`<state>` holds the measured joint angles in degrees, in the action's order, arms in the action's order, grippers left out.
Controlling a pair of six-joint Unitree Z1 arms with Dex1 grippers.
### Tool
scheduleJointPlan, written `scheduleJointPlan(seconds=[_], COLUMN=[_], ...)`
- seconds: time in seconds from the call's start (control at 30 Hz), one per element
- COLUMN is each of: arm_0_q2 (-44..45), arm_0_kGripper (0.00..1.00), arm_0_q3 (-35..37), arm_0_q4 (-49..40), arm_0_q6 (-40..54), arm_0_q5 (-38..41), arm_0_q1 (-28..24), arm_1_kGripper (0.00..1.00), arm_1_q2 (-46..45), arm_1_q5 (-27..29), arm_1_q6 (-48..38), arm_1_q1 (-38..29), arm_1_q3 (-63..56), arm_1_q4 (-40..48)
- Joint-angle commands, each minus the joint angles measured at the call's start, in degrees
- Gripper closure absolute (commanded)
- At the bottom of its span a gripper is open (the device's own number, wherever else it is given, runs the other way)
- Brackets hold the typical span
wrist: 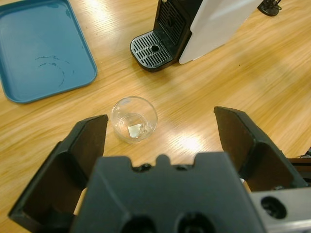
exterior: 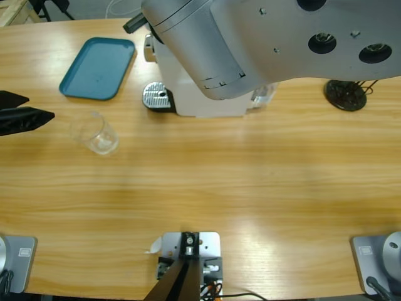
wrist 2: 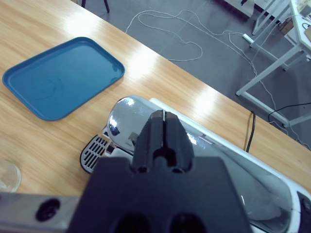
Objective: Pour coffee
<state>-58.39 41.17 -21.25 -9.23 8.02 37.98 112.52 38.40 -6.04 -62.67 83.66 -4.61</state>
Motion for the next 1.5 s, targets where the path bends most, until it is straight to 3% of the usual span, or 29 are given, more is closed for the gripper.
scheduleJointPlan(seconds=[0.03,0.17,0.2,0.23,0.3,0.37,0.4,0.63,1.0,1.17,1.5], arm_0_q2=[1.29,0.5,-0.29,-1.06,-2.59,-2.99,-2.77,-2.34,-12.19,-15.35,-30.57], arm_0_kGripper=[0.055,0.043,0.037,0.036,0.014,0.004,0.008,0.013,0.004,0.004,0.004], arm_0_q3=[-1.61,-1.62,-1.62,-1.8,-3.22,-6.49,-8.57,-15.44,-19.76,-21.56,-22.28], arm_0_q4=[-0.99,-0.9,-0.9,-0.67,1.37,5.57,8.05,21.2,24.5,28.49,40.37], arm_0_q6=[-0.35,-0.39,-0.44,-0.62,-1.14,-2.22,-2.95,-2.88,-5.15,-5.15,-5.1], arm_0_q5=[-0.83,-1.41,-2.1,-2.94,-5.56,-8.92,-10.08,-8.44,-3.52,-3.63,-3.96], arm_0_q1=[0.67,0.46,0.27,0.25,0.16,-0.17,-0.28,-0.29,0.51,0.76,4.12], arm_1_kGripper=[1.0,1.0,0.874,0.611,0.304,0.107,0.075,0.027,0.0,0.0,0.004], arm_1_q2=[1.09,-14.76,-18.16,-21.18,-26.37,-31.78,-34.68,-48.14,-51.08,-51.64,-51.61], arm_1_q5=[-1.27,-10.52,-14.23,-16.83,-20.42,-22.4,-23.49,-27.24,-28.57,-29.35,-29.31], arm_1_q6=[-0.71,1.4,1.4,1.47,2.73,3.38,3.21,-2.14,-3.46,-3.46,-3.02], arm_1_q1=[-0.53,1.37,2.41,3.13,3.97,4.32,4.5,4.57,4.57,4.57,4.57], arm_1_q3=[-4.8,-6.89,-6.66,-6.45,-6.79,-9.48,-11.81,-25.65,-30.15,-31.05,-31.36], arm_1_q4=[-1.45,-2.61,-5.95,-9.82,-17.89,-24.97,-26.39,-28.08,-28.05,-27.87,-27.73])
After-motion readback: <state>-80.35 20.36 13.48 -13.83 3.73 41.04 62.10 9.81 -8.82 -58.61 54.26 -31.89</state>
